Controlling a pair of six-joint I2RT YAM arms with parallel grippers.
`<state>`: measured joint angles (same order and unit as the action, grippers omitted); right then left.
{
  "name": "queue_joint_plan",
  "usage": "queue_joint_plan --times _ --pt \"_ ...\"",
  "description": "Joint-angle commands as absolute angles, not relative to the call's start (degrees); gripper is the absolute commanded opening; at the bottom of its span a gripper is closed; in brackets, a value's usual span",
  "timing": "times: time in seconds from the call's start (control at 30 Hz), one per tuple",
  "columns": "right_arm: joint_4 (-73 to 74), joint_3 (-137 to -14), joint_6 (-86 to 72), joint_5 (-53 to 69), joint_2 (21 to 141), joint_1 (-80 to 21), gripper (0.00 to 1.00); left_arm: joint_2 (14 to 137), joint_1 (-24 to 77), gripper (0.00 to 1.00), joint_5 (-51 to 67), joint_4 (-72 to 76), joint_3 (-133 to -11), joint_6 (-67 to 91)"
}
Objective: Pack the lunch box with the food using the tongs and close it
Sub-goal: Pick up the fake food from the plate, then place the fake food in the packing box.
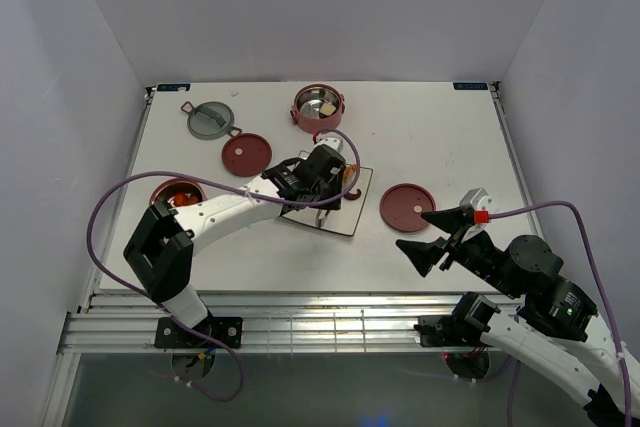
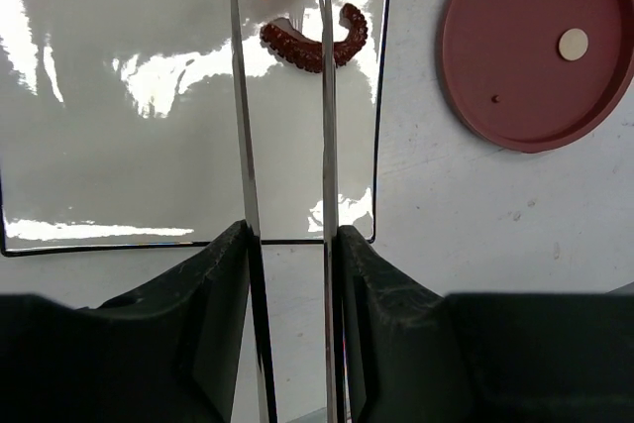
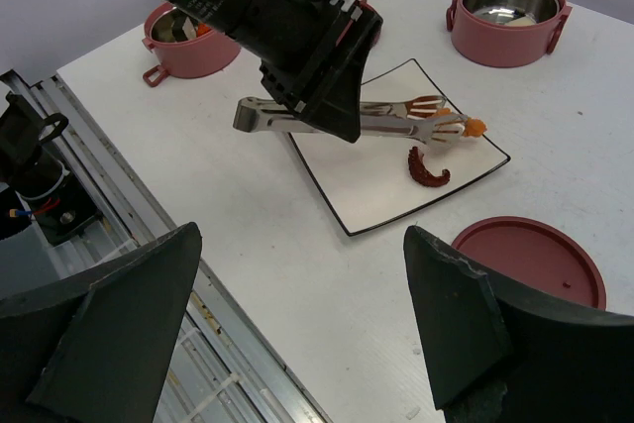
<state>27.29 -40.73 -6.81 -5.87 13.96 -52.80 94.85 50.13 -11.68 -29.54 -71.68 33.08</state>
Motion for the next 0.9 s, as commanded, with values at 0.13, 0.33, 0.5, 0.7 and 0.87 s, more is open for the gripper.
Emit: queue_joint_plan --times 0.13,0.33,0.5,0.7,0.87 --pt "26.4 -42.7 -6.2 -6.8 13.5 -53.2 0.88 87.2 50.4 0.23 -19.9 -31.6 -76.9 30.8" --pt "26.4 -42.6 -6.2 -6.9 13.5 -53.2 0.88 91.5 48.6 0.22 -25.2 -33.1 -85.6 25.8" --pt "26.6 -42.7 -6.2 -7.2 13.4 -53.2 0.88 99.5 43.2 0.21 -26.6 -35.2 -98.0 20.7" --pt "26.5 -42.5 -6.2 -7.3 13.3 -53.2 0.88 107.6 37.5 0.2 -27.2 -35.2 -106.9 16.9" --pt "26.4 -42.5 -6.0 -7.3 13.5 -53.3 0.88 113.1 35.2 0.2 -24.1 -33.9 -109.7 14.4"
